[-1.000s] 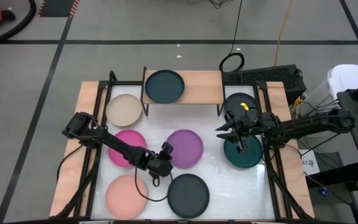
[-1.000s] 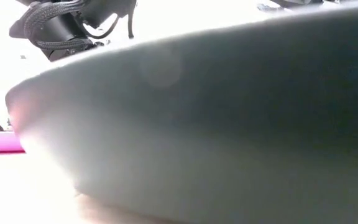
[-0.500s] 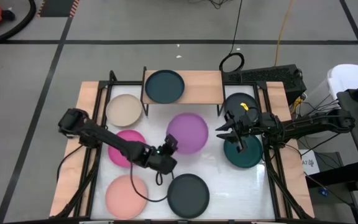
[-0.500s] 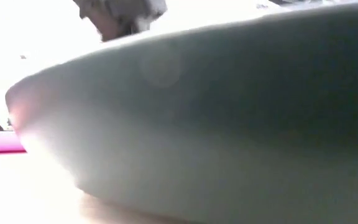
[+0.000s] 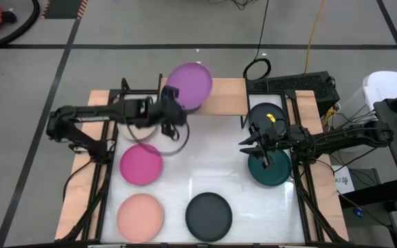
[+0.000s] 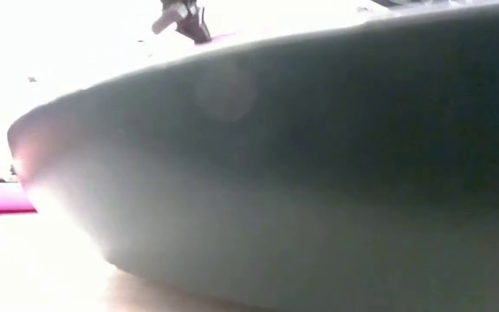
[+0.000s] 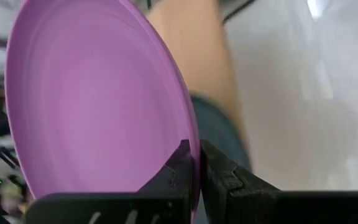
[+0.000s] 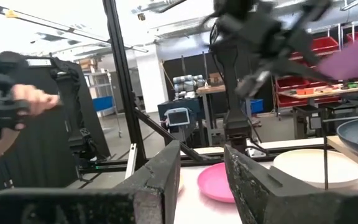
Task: Place and stack plates onto a shelf
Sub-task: Stack the purple plate on top of the dark green plate on the shelf
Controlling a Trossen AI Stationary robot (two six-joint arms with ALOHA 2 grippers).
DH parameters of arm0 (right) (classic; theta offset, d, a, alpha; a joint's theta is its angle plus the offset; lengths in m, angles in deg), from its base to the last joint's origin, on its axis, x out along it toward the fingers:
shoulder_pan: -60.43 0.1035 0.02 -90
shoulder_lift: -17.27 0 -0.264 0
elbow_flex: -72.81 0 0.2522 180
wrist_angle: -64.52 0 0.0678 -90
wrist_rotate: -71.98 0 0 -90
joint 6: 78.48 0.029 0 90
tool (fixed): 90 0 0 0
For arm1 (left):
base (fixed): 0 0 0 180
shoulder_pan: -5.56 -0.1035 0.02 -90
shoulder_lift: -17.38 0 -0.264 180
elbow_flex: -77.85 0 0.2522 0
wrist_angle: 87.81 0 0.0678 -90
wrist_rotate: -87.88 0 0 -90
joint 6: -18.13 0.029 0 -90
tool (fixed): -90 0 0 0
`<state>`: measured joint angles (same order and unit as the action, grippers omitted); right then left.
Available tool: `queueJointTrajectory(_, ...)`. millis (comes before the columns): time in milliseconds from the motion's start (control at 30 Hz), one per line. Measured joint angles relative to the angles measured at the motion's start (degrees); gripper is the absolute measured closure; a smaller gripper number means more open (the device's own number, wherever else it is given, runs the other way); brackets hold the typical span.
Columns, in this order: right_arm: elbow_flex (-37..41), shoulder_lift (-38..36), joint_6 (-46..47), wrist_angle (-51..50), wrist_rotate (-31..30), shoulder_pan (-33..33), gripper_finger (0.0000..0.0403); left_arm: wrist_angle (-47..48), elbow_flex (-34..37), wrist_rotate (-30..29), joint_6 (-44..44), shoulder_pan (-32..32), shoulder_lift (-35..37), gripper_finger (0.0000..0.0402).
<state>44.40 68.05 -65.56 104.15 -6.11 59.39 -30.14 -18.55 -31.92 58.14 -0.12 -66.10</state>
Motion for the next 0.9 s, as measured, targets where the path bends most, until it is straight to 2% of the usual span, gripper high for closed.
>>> queueJointTrajectory(133, 0.0, 0.0, -0.1, -0.3, -0.1, 0.0, 0.0294, 3.3, -0.1, 7.7, -0.3, -7.4, 0.2, 0.0388)
queueJointTrajectory(267, 0.0, 0.0, -0.1, -0.5, -0.1, 0.0, 0.0294, 4.1, 0.4, 12.2, -2.8, -9.8, -1.0, 0.0383)
queueJointTrajectory(433, 0.0, 0.0, -0.3, -1.0, -0.1, 0.0, 0.0294, 4.4, 0.4, 12.2, -3.9, -9.6, -1.4, 0.0363)
queueJointTrajectory(900, 0.0, 0.0, -0.1, -1.6, -0.1, 0.0, 0.0294, 7.5, 0.4, 10.8, -7.0, -9.6, -1.8, 0.0355)
